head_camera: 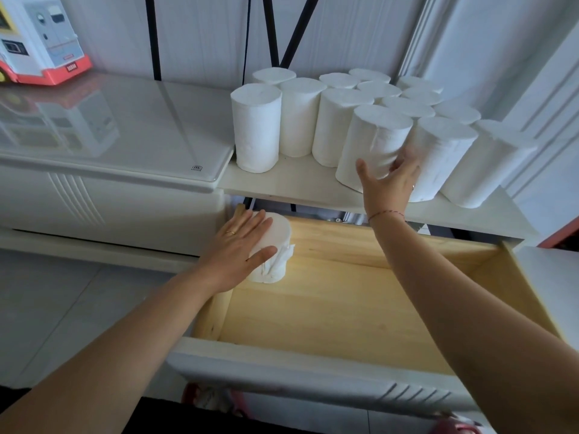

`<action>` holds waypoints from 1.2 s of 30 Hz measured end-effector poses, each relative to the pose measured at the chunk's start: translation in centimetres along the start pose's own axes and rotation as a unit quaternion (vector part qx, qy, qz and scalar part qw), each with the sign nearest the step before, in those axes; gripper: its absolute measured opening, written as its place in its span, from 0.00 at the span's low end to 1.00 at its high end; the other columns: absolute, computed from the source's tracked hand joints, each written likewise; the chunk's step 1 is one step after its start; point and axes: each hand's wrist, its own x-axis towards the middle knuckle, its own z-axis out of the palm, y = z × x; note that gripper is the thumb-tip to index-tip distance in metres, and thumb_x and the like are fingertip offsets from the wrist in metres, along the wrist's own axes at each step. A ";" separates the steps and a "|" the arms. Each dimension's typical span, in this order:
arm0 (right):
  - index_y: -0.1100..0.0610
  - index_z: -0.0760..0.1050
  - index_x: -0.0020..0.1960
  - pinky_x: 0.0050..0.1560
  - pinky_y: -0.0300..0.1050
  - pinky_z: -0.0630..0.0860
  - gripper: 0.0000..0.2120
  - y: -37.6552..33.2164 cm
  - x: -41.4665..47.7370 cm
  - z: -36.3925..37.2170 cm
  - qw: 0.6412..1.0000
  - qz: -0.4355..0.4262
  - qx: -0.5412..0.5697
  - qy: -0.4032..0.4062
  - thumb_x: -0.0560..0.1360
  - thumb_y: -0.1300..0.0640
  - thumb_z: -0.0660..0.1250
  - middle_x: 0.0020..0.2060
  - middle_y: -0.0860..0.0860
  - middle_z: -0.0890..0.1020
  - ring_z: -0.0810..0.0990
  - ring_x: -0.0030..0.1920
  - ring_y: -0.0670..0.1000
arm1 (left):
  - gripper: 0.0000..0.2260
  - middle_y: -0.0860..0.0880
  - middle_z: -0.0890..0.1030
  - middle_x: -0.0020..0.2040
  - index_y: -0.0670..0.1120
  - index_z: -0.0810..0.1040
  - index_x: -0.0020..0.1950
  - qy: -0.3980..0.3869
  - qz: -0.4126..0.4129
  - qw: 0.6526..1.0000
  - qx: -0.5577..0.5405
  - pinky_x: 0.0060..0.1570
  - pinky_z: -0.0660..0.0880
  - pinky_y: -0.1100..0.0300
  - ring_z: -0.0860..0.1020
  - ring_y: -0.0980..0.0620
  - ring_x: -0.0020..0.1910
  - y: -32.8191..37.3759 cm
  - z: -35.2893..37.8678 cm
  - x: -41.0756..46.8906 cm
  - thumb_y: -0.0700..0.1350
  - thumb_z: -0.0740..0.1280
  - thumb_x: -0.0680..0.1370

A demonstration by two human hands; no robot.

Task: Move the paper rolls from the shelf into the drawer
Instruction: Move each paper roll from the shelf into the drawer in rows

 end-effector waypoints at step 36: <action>0.59 0.66 0.69 0.64 0.53 0.74 0.44 -0.9 -3.4 -4.2 0.913 -0.079 0.095 -0.390 0.58 0.48 0.78 0.62 0.55 0.77 0.76 0.63 0.52 | 0.35 0.56 0.42 0.77 0.52 0.45 0.77 -0.004 0.004 1.000 0.016 0.67 0.32 0.67 0.32 0.65 0.69 0.0 0.1 0.3 0.66 0.41 0.73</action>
